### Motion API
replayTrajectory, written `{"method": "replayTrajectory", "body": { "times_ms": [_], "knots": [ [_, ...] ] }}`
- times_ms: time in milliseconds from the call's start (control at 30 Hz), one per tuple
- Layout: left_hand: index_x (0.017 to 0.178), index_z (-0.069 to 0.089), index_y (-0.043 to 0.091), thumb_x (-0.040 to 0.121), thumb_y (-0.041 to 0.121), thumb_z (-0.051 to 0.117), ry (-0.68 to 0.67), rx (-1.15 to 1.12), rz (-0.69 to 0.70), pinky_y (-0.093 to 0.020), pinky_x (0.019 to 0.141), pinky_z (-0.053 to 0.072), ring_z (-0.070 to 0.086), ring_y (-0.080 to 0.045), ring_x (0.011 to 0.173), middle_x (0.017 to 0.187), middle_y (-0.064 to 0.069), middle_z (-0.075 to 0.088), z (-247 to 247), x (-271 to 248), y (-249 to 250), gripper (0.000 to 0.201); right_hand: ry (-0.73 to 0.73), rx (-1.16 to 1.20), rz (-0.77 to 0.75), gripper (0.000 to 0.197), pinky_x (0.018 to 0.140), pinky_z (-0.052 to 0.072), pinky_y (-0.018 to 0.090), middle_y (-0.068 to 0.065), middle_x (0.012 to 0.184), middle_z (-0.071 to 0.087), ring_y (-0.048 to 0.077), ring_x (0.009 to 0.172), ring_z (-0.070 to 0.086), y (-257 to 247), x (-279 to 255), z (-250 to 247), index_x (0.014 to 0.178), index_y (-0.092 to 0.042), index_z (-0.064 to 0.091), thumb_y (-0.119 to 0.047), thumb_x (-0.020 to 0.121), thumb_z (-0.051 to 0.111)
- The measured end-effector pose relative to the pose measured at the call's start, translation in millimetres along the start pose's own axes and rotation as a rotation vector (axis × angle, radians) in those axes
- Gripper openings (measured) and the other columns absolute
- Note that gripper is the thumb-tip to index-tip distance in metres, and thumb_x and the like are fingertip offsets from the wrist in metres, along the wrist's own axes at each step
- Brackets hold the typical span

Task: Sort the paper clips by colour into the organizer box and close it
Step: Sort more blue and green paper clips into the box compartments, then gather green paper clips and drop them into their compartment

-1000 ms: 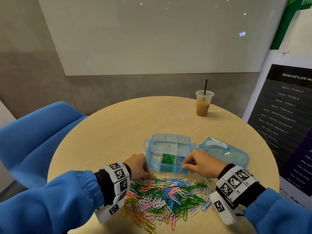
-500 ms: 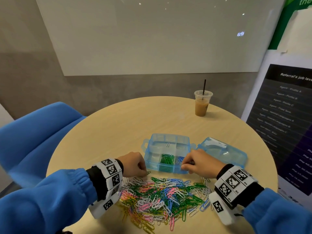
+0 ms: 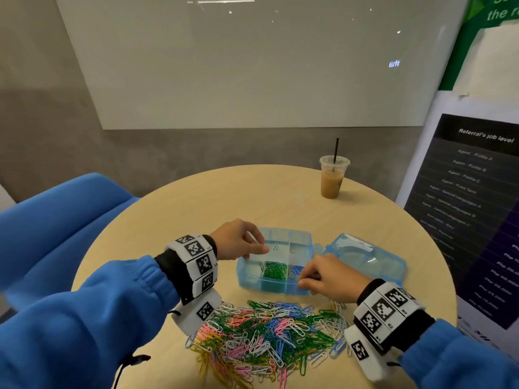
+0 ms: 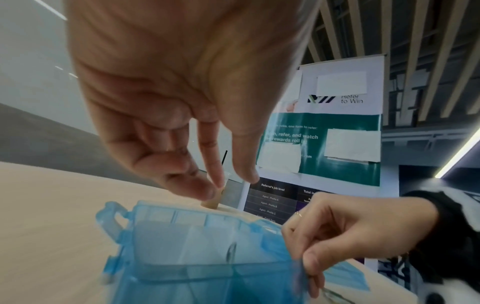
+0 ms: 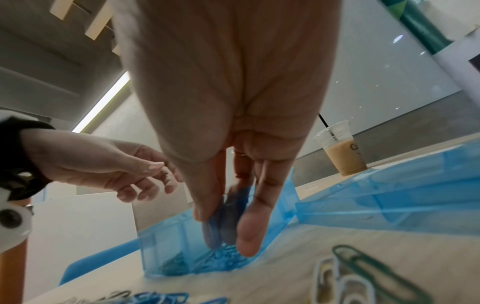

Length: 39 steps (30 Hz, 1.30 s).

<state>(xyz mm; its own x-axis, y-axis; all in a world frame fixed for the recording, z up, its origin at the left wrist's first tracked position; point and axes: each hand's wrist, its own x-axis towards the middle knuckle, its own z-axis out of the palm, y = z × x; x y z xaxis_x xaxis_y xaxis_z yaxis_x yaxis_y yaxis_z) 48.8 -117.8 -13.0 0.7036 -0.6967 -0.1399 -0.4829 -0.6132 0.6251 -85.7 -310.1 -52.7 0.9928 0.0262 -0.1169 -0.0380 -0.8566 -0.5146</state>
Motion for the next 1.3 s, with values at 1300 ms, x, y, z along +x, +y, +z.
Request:
{"method": "replayTrajectory", "body": {
  "times_ms": [1300],
  "knots": [
    [0.132, 0.053, 0.018, 0.096, 0.032, 0.059, -0.054, 0.479, 0.227, -0.023, 0.101, 0.038, 0.046, -0.013, 0.122, 0.136, 0.006, 0.047, 50.3, -58.8, -23.2, 0.039, -0.18, -0.285, -0.143, 0.035, 0.076, 0.039, 0.028, 0.006, 0.113, 0.06, 0.021, 0.097, 0.054, -39.0, -7.3, 37.4, 0.123, -0.015, 0.06, -0.023, 0.09, 0.067]
  ]
}}
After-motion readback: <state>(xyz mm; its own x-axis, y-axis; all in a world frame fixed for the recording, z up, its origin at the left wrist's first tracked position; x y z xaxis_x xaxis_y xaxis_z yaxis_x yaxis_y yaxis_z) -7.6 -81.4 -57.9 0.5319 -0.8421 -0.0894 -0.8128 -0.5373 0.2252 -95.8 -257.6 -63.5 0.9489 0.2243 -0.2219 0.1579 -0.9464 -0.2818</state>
